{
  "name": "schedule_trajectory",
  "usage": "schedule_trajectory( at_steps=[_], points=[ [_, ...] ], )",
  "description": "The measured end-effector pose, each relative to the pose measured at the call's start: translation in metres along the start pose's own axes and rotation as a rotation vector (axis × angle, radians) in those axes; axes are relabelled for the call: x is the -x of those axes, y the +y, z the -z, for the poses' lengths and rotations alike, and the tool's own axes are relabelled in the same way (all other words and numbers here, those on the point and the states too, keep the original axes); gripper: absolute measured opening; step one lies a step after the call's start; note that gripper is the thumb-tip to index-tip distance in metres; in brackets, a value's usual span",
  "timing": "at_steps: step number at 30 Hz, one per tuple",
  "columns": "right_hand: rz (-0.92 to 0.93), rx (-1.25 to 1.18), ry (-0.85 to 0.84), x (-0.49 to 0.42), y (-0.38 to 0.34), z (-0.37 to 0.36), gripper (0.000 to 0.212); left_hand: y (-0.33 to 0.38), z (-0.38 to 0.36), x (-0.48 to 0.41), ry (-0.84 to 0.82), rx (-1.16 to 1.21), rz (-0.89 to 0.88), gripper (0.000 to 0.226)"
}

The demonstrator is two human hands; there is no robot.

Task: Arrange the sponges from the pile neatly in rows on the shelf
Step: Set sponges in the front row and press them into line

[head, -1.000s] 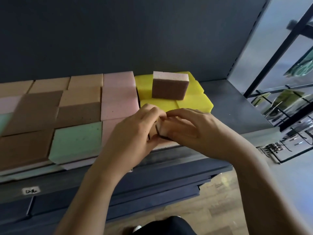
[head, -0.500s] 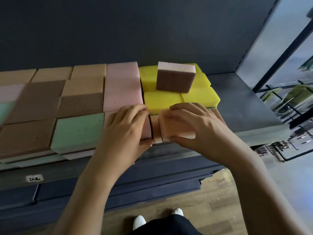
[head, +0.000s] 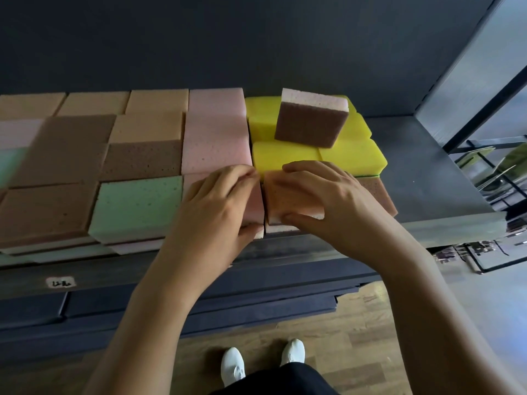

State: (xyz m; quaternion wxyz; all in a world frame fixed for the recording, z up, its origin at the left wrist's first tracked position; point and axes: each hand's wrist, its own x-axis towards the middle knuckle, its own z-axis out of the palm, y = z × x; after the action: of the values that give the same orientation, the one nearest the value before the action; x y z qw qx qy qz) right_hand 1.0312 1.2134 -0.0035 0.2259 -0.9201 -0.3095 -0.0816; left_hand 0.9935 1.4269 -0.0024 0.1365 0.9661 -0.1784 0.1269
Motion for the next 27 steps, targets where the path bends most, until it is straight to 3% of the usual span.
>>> schedule_trajectory(
  at_steps=[11, 27],
  points=[
    [-0.009, -0.010, 0.018, -0.0055, -0.0030, -0.0051, 0.057, 0.0013, 0.0025, 0.0003, -0.001, 0.051, 0.009, 0.067],
    [-0.042, -0.052, 0.017, 0.0015, -0.0067, -0.0012, 0.060, 0.0086, 0.0042, -0.0062, -0.017, -0.075, 0.017, 0.058]
  ],
)
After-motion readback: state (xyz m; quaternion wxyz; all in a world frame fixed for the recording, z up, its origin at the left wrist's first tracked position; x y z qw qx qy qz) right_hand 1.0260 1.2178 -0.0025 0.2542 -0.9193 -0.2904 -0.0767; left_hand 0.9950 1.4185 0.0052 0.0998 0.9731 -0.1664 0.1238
